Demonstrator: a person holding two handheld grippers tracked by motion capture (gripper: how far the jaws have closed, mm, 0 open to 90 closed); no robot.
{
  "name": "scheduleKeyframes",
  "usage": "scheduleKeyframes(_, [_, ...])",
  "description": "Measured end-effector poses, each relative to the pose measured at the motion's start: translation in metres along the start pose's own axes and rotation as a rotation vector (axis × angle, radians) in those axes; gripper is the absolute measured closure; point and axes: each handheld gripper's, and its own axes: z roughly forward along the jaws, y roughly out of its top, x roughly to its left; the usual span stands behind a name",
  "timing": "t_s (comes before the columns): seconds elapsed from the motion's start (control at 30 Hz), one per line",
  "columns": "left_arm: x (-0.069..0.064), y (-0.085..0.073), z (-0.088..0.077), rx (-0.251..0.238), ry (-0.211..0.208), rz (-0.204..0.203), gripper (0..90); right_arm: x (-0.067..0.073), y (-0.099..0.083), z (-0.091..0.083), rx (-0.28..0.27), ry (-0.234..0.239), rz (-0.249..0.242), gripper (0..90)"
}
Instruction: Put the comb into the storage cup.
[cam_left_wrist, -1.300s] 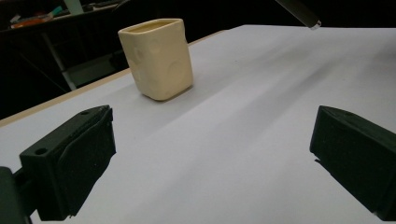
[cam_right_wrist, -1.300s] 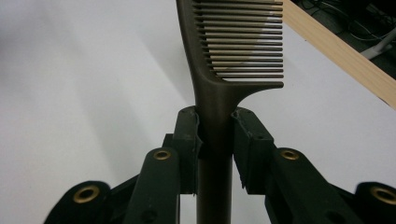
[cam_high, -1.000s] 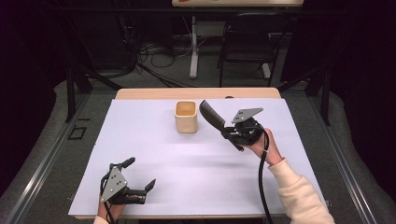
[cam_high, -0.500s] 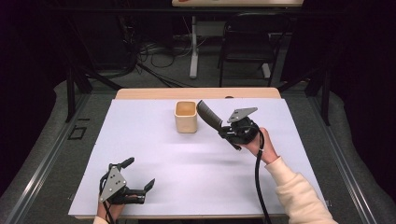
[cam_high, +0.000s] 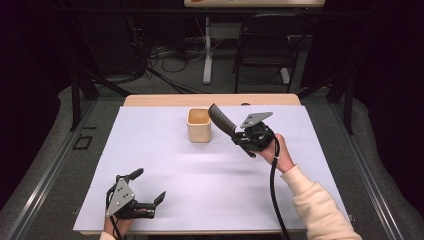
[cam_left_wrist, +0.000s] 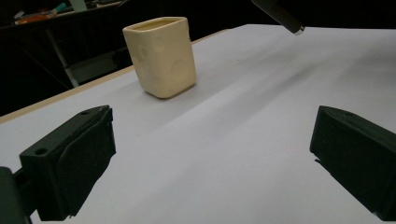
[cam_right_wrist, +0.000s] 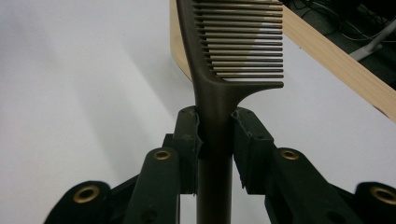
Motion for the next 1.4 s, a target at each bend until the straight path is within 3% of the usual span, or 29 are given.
scheduleKeyframes(0.67, [0.0,-0.001,0.001,0.004,0.001,-0.008,0.2,-0.007,0.022,-0.002,-0.044,-0.031,-0.008,72.7])
scheduleKeyframes(1.4, [0.0,-0.001,0.002,0.009,-0.009,-0.007,0.3,-0.014,0.028,0.009,-0.061,-0.042,0.01,72.6])
